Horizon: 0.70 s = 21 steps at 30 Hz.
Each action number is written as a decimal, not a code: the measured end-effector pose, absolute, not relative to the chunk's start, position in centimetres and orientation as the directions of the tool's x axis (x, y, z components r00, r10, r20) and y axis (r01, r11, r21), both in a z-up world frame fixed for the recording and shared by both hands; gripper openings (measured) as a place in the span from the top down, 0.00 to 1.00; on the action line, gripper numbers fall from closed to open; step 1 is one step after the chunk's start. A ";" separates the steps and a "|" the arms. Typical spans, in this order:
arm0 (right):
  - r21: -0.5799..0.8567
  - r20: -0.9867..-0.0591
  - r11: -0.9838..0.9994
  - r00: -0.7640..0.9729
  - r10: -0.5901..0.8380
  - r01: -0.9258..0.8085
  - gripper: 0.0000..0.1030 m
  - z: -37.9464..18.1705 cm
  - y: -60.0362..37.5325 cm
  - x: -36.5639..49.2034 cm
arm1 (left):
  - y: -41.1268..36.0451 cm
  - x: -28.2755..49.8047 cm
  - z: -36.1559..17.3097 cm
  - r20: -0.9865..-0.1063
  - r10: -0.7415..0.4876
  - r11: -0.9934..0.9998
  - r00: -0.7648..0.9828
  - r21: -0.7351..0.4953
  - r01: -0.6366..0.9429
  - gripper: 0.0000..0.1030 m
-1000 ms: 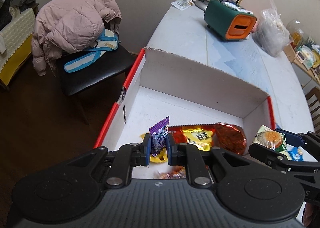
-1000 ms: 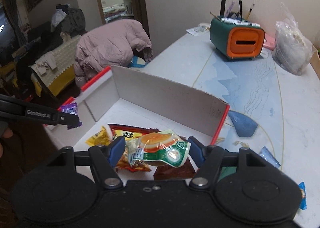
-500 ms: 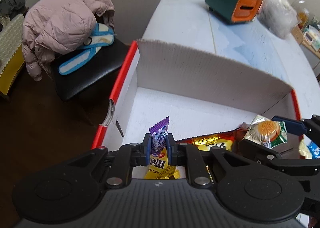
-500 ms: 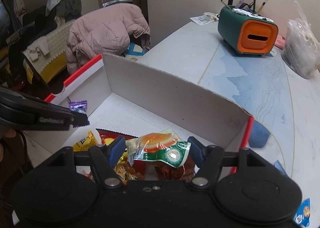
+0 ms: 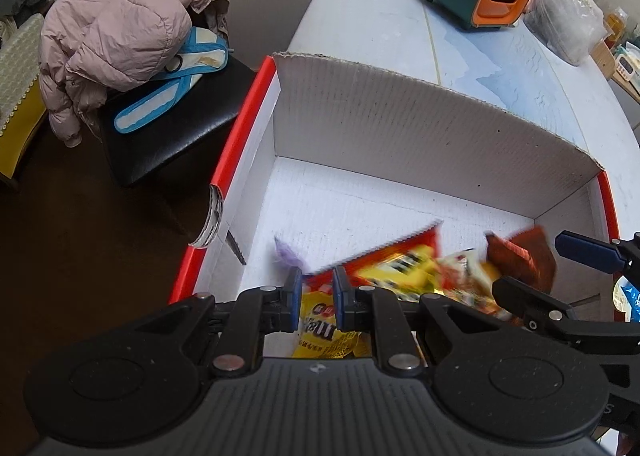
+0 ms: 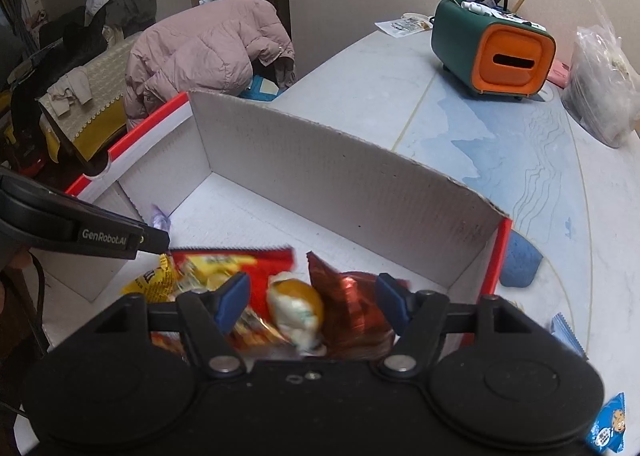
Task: Organize snacks
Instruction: 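Open the left tool dropping the purple candy while the right tool drops the bun packet into the box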
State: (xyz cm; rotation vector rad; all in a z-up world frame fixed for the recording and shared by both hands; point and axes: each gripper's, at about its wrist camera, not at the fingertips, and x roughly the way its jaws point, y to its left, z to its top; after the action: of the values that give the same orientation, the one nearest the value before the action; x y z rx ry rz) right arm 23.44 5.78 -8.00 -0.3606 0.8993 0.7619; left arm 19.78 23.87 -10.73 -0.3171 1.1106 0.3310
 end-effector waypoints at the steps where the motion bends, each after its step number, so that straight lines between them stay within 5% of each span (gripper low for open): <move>1: 0.027 -0.806 0.686 0.390 0.445 -0.727 0.33 -7.9 5.7 23.4 | 23.8 19.7 -10.6 -0.906 0.098 0.908 0.412 -0.089 -0.410 0.85; 13: 0.078 -0.755 0.675 0.399 0.521 -0.733 0.23 -5.0 3.2 21.8 | 22.4 16.6 -8.2 -0.867 0.082 0.909 0.491 -0.137 -0.393 0.79; 19: 0.119 -0.723 0.669 0.398 0.565 -0.734 0.20 -3.2 1.6 20.8 | 21.3 14.7 -6.2 -0.834 0.065 0.908 0.548 -0.179 -0.380 0.67; 21: 0.132 -0.711 0.668 0.400 0.579 -0.733 0.20 -2.6 1.0 20.4 | 21.0 14.0 -5.6 -0.820 0.062 0.907 0.569 -0.191 -0.375 0.51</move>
State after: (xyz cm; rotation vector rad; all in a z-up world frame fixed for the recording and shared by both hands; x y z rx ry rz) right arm 20.36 1.00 -2.64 -0.2150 0.8059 0.8376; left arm 14.03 20.95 -5.61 -0.3660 0.9346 0.2635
